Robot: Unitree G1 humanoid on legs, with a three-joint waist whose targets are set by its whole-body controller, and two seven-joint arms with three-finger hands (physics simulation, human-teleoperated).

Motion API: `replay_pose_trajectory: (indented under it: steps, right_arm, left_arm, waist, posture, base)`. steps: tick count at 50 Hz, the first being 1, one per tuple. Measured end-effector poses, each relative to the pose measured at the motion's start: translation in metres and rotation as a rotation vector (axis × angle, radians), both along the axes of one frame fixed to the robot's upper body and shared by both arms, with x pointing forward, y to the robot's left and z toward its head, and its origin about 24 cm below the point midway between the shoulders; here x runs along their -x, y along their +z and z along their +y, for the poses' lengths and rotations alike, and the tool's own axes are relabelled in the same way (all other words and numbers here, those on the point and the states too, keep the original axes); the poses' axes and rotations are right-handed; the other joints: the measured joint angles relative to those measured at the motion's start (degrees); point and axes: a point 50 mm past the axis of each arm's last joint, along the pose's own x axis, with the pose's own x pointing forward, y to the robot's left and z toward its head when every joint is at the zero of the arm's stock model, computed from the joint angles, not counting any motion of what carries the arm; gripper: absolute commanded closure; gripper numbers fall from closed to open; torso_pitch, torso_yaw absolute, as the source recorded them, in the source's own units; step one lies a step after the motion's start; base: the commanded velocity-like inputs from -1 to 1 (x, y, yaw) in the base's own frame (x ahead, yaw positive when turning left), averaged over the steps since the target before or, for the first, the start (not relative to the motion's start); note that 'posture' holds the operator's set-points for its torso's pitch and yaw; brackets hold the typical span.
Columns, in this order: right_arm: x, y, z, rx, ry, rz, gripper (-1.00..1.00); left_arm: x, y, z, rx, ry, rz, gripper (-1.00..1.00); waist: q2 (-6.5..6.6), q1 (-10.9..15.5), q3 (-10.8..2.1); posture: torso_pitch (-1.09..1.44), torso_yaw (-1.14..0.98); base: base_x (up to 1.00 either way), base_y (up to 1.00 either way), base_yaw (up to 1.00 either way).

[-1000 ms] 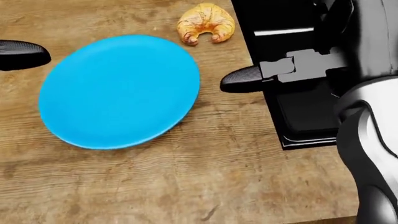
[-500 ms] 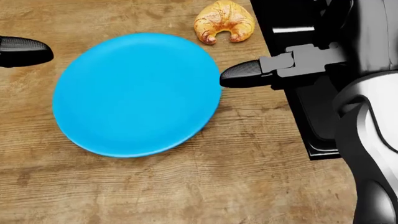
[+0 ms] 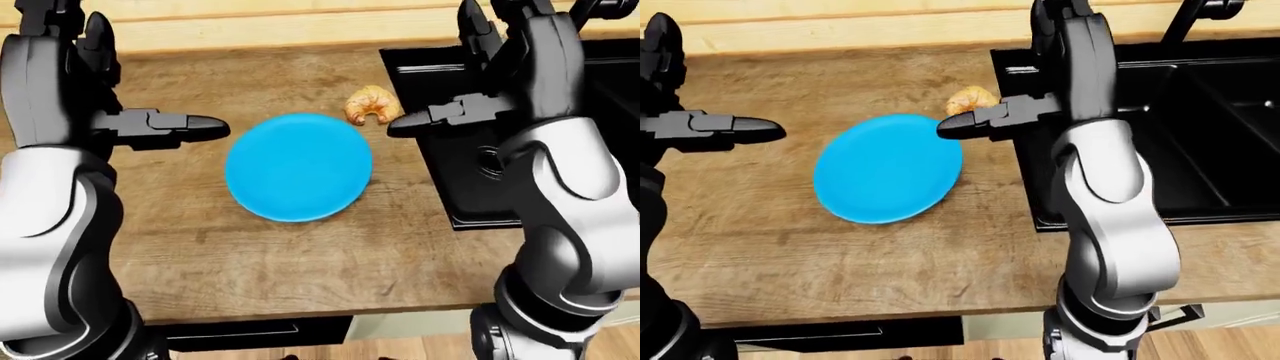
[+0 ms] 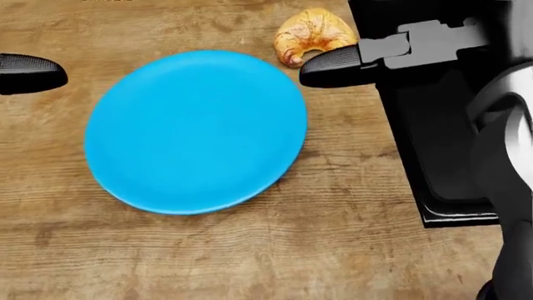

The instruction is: Place the pastries on the plates.

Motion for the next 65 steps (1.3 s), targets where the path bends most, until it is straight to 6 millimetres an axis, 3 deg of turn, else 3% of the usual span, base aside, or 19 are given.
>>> replay_pose_trajectory:
  steps: [8,14,24,30,36,43,48,56,65]
  right_arm:
    - [-0.018,0.018,0.008,0.027,0.022,0.033,-1.0]
    - [-0.026,0.04,0.008,0.03,0.005,0.004,-1.0]
    - [-0.049,0.054,0.018,0.053,0.036,0.035,-1.0]
    - [-0.075,0.066,0.025,0.083,0.031,0.073,-1.0]
    - [-0.113,0.074,0.029,0.127,0.028,0.132,-1.0]
    - [-0.146,0.06,0.043,0.191,0.062,0.183,-1.0]
    - [-0.151,0.049,0.043,0.196,0.063,0.179,-1.0]
    - [-0.161,0.012,0.035,0.202,0.034,0.268,-1.0]
    - [-0.162,0.006,0.031,0.28,0.003,0.331,-1.0]
  left_arm:
    - [-0.001,0.002,0.0,-0.002,-0.005,-0.005,-1.0]
    - [-0.001,-0.002,0.002,0.011,0.0,0.001,-1.0]
    - [-0.001,-0.004,0.003,0.015,0.008,0.005,-1.0]
    - [0.002,-0.002,0.004,0.014,0.008,-0.001,-1.0]
    - [0.008,0.002,0.006,0.014,0.013,-0.011,-1.0]
    - [0.021,0.015,0.008,0.006,0.019,-0.036,-1.0]
    - [0.023,0.014,0.006,0.008,0.001,-0.015,-1.0]
    - [0.031,0.026,0.009,0.022,-0.008,-0.055,-1.0]
    - [0.038,0.028,0.008,0.011,-0.021,-0.046,-1.0]
  waist:
    - [0.49,-0.5,0.87]
    - [-0.35,0.0,0.53]
    - [-1.05,0.6,0.83]
    - [-0.94,0.4,1.03]
    - [-0.52,-0.1,1.29]
    - [0.15,-0.8,1.64]
    - [0.18,-0.7,2.19]
    - [0.06,-0.8,2.45]
    - [0.82,-0.2,1.98]
  posture:
    - [0.25,0.0]
    - [0.25,0.0]
    - [0.25,0.0]
    - [0.25,0.0]
    - [0.25,0.0]
    - [0.25,0.0]
    - [0.25,0.0]
    - [0.25,0.02]
    - [0.25,0.06]
  base:
    - [0.0,0.0,0.0]
    - [0.0,0.0,0.0]
    - [0.0,0.0,0.0]
    - [0.0,0.0,0.0]
    - [0.0,0.0,0.0]
    - [0.0,0.0,0.0]
    - [0.0,0.0,0.0]
    - [0.0,0.0,0.0]
    - [0.0,0.0,0.0]
